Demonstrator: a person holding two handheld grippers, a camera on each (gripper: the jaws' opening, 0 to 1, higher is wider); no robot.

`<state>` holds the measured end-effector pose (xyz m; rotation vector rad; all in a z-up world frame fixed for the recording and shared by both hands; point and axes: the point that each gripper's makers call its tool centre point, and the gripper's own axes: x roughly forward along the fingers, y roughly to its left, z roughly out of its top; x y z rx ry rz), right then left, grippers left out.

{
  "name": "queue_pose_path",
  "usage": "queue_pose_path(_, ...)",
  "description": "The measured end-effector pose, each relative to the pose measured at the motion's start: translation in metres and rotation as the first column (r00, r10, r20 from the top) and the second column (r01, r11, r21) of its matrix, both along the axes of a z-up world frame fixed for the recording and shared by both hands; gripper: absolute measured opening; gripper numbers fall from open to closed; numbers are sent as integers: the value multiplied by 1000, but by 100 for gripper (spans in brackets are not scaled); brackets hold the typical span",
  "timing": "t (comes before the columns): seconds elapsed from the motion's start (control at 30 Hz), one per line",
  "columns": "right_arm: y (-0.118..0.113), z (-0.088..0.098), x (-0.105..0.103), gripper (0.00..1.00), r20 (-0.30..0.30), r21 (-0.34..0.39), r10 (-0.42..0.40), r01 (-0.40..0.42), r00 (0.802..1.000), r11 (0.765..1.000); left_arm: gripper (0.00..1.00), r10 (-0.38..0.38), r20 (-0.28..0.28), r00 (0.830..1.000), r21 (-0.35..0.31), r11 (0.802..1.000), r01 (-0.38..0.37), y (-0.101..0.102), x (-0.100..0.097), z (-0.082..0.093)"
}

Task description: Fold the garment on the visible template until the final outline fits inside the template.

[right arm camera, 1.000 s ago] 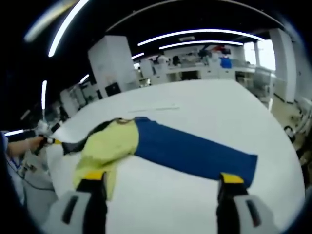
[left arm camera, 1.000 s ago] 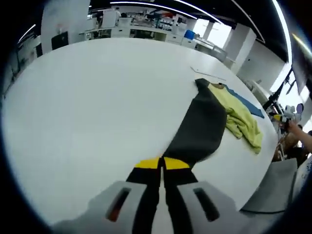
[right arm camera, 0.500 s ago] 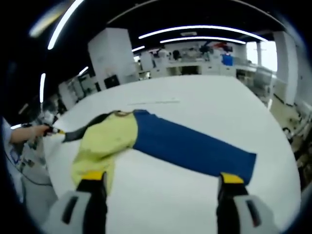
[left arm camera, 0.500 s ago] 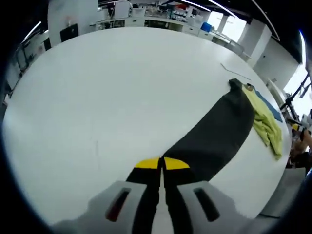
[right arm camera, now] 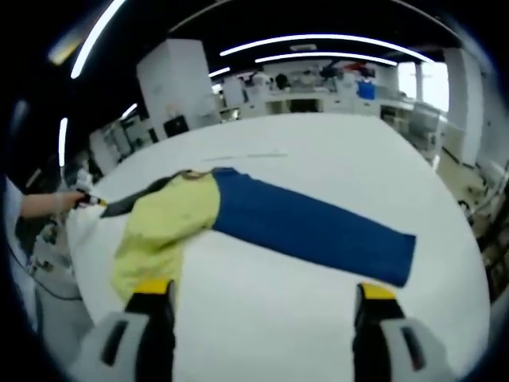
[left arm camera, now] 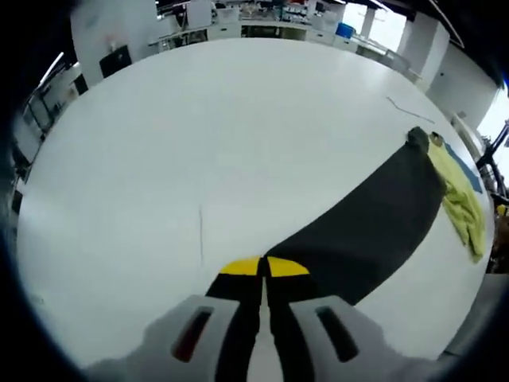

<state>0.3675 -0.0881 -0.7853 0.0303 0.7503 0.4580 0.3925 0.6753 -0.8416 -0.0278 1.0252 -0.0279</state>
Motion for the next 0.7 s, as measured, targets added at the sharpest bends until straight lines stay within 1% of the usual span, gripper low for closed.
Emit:
queue_pose_path(0.13,6,2,2,94,9,7,5,-5,1000,1000,0,-16,-14,1000,45,999,17,11,4,-1)
queue_pose_path(0.17,7,2,3,94,10,7,8,-8,1000,1000,0,-7,-12,1000,57,998,7,16,5,0)
queue_pose_path(0.23,8,2,5,94,12,4,16,-16,1000,1000,0,1,-18,1000,60,998,0,21,6,-1)
queue_pose_path(0.3,9,1,4,94,11,0,22,-22,1000,1000,0,1,-16,1000,91,996,0,20,3,0)
queue_pose_path(0.33,9,1,4,94,10,-2,23,-23,1000,1000,0,18,-6,1000,95,995,-17,23,5,1)
queue_pose_path(0.4,8,-1,4,94,4,-9,29,-29,1000,1000,0,16,-19,1000,105,994,-14,24,4,-1)
queue_pose_path(0.53,8,0,2,94,4,-3,23,-23,1000,1000,0,19,-16,1000,120,993,-17,25,5,-1)
queue_pose_path(0.6,8,0,2,94,3,-7,22,-22,1000,1000,0,10,-18,1000,130,991,-7,26,6,-1)
queue_pose_path(0.7,8,0,-1,94,3,-7,18,-18,1000,1000,0,16,-14,1000,125,992,-15,27,7,-1)
